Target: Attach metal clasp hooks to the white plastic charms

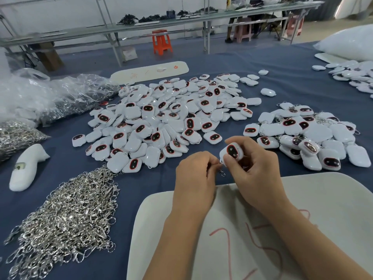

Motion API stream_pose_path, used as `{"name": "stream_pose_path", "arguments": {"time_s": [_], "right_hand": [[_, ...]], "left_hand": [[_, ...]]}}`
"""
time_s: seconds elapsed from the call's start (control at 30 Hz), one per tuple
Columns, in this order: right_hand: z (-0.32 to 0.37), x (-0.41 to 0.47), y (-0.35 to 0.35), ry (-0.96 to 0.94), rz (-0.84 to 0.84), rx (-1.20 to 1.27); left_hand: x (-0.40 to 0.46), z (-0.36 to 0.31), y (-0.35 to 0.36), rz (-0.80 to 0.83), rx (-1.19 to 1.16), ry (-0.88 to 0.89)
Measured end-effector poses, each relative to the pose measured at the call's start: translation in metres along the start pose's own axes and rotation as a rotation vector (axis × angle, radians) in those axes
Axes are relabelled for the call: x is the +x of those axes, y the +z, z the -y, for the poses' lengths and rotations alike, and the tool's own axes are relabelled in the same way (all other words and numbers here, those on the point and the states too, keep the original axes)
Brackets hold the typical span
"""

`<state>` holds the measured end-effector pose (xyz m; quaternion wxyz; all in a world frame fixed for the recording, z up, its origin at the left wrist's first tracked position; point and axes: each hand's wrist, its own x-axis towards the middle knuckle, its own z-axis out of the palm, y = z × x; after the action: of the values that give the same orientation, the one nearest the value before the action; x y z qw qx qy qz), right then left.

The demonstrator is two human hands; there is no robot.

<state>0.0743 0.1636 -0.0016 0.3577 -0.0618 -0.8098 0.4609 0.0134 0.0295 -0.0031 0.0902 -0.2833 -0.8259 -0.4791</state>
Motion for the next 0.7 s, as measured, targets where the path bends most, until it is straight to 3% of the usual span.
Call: {"name": "stream_pose_path", "arguments": {"time_s": [0.17, 0.3, 0.43, 0.57, 0.7], "right_hand": [[0.0006, 0.0007, 0.0038, -0.011, 0.012, -0.036], [0.0029, 0.0034, 0.0041, 0.354, 0.022, 0.55], [0.0053, 0.006, 0.0022, 0.461, 0.096, 0.777], [0.0048, 0.0066, 0.0026, 0.493, 0.118, 0.835], [0.0038, 0.006, 0.0036, 0.519, 0.1, 0.837]], "left_hand": [[-0.0008, -0.0032, 0.0043, -0.052, 0.1, 0.04], [0.0018, -0.0083, 0.0019, -0.15, -0.146, -0.036], [0.0053, -0.0101, 0.0028, -0.15, -0.417, -0.132], [0.0061, -0.0087, 0.0015, -0.077, -0.599, -0.191], [0.0051, -0.0072, -0.0015, -0.046, -0.611, -0.187]]}}
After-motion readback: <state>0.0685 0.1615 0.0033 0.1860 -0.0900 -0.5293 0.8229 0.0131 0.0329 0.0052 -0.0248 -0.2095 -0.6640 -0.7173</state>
